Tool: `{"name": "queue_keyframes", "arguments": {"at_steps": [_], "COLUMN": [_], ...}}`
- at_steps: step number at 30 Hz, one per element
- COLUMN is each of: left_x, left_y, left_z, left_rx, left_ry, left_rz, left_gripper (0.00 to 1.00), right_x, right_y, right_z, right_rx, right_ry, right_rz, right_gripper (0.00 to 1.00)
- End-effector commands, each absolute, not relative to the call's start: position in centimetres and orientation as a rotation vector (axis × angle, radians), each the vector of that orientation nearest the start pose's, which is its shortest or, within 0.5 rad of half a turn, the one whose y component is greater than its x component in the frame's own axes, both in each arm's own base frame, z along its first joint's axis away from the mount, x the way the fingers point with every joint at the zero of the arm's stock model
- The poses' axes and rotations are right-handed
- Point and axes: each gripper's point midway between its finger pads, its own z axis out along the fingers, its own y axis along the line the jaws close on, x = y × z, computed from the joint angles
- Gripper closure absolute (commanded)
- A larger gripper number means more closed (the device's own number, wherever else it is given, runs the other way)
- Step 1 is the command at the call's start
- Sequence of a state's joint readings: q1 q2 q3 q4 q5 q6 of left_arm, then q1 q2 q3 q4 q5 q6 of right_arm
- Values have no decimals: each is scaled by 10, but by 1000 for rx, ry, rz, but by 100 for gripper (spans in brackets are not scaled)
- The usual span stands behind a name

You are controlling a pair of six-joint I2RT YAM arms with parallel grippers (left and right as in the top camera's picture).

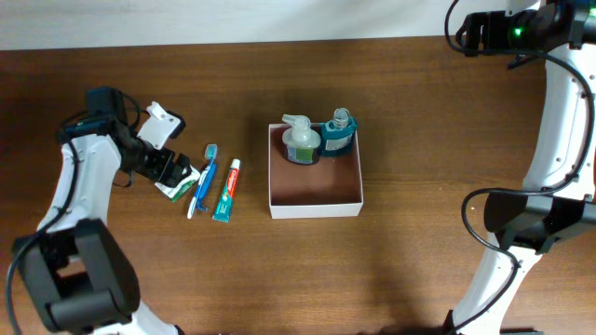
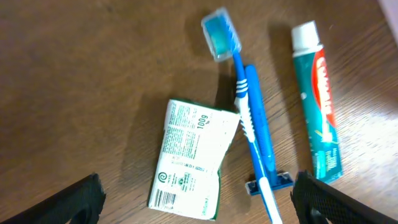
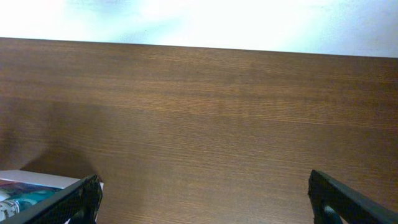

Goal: Pack container
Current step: 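Lower the left gripper onto the green soap box and close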

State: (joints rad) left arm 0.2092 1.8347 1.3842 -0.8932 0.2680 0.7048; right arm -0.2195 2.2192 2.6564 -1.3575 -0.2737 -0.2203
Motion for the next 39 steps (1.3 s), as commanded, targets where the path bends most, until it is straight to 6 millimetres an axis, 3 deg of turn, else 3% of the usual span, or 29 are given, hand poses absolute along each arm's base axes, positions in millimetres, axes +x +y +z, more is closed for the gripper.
{"name": "queue_keyframes", "arguments": {"at_steps": [1, 19, 28, 29, 31, 39], "left_x": [394, 392, 390, 389, 388, 385], "left_y": [41, 43, 43, 48, 55, 61], "left_z": [68, 14, 10, 9, 7, 6], "left_rx": [773, 779, 780, 783, 785, 790], "left_ry": [2738, 2836, 2849, 2866, 2889, 2912], "left_rz": [-183, -246, -249, -208, -154, -114], "left_gripper": [4, 4, 11, 22, 27, 28], "right_x": [519, 519, 519, 519, 519, 519], "right_y": [-70, -70, -70, -70, -70, -70], "right_z": [294, 295, 295, 295, 295, 295], "right_rx": [-110, -110, -110, -110, -110, -110], "right_ry": [2438, 2438, 2438, 2438, 2438, 2438], "right_rz": [143, 143, 143, 143, 143, 143], "right_gripper": [1, 1, 1, 1, 1, 1]}}
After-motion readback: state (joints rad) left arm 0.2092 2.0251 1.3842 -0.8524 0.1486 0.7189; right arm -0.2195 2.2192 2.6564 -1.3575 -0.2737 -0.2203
